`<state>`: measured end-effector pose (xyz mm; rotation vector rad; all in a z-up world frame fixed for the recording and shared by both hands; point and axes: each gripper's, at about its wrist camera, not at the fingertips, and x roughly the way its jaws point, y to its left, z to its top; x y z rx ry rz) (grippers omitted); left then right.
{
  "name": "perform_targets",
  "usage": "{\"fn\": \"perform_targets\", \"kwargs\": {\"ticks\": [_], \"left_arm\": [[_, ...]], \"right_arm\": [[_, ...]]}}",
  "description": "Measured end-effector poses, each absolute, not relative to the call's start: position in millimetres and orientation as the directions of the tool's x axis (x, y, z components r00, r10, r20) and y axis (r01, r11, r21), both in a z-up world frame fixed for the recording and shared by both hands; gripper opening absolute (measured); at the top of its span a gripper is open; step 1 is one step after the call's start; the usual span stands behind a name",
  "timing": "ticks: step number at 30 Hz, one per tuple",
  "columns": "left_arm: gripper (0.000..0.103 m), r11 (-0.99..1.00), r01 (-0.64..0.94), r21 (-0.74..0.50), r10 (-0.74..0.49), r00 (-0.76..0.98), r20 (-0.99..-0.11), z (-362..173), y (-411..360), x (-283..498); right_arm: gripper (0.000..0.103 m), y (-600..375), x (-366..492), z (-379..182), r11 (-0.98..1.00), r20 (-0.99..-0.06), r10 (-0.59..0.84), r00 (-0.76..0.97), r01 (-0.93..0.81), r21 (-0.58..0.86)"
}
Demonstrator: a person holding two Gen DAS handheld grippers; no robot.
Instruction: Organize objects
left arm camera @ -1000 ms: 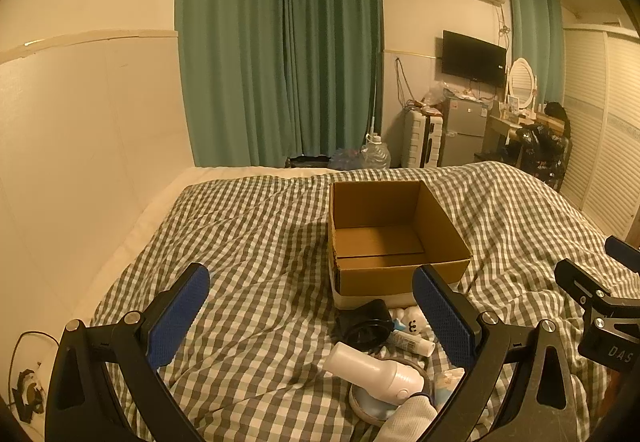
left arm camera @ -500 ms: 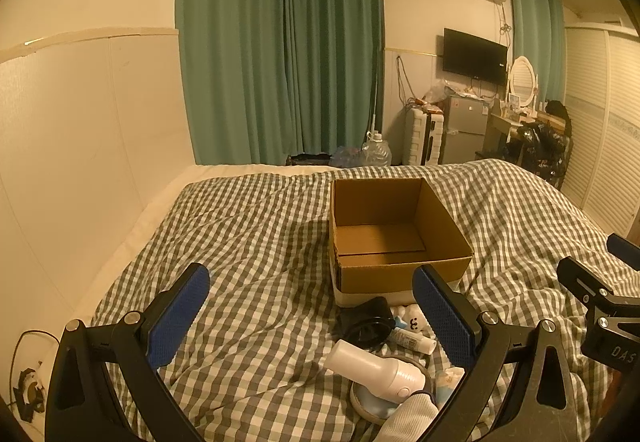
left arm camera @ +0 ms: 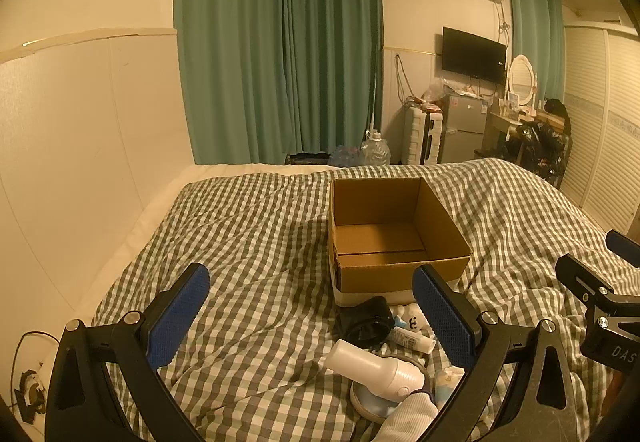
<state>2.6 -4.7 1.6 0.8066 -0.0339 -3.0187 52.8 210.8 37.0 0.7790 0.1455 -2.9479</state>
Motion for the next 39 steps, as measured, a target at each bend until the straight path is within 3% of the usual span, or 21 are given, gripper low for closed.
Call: {"fn": "perform_targets", "kwargs": {"ticks": [39], "left_arm": [[0.103, -0.998, -0.008, 0.055, -0.022, -0.857, -0.515, 2, 2, 14]], "right_arm": [[0.103, 208, 60, 36, -0.987, -0.492, -0.092, -0.866, 0.144, -0.068]]}}
